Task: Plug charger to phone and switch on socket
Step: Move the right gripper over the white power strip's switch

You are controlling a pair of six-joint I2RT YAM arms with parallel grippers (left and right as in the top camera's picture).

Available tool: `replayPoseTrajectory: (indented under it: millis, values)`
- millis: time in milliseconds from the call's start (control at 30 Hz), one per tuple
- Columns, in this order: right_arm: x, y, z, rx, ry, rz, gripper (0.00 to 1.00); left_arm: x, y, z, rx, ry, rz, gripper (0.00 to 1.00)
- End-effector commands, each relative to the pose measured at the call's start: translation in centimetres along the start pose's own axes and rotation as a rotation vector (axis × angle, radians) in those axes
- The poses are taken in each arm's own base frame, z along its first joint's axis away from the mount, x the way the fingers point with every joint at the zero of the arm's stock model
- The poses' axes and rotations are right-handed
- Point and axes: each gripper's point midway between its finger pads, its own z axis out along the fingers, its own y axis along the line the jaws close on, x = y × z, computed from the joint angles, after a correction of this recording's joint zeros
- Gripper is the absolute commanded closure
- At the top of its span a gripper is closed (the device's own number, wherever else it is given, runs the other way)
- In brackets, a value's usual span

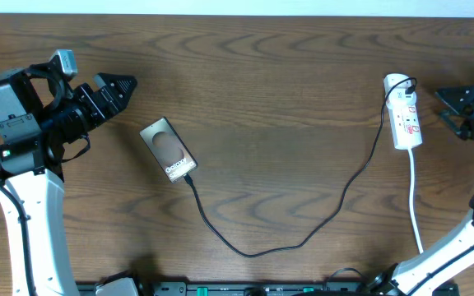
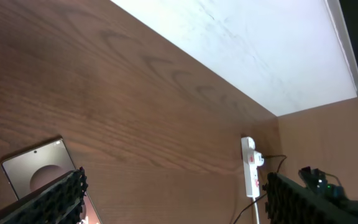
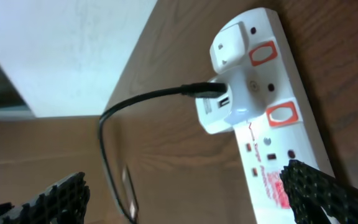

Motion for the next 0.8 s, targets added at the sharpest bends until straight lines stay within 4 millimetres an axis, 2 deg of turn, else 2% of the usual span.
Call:
replayPoseTrajectory:
  millis: [0, 133, 467, 767]
  values:
    - [0.0, 0.5, 1.0, -0.062, 0.009, -0.032, 0.01, 0.2, -0.2, 0.0, 0.011, 0.008, 0.019, 0.1]
    - [0.2, -0.3, 2.3, -0.033, 0.031, -0.055, 0.01, 0.2, -0.2, 0.0, 0.011, 0.008, 0.019, 0.1]
    - [0.6, -1.1, 6.1, 0.104, 0.093, -0.083, 0.01, 0.2, -0.2, 0.0, 0.011, 0.008, 0.019, 0.1]
    - [0.5, -1.6, 7.1, 0.173, 0.094, -0.047, 0.01, 0.2, -0.2, 0.0, 0.011, 0.008, 0.019, 0.1]
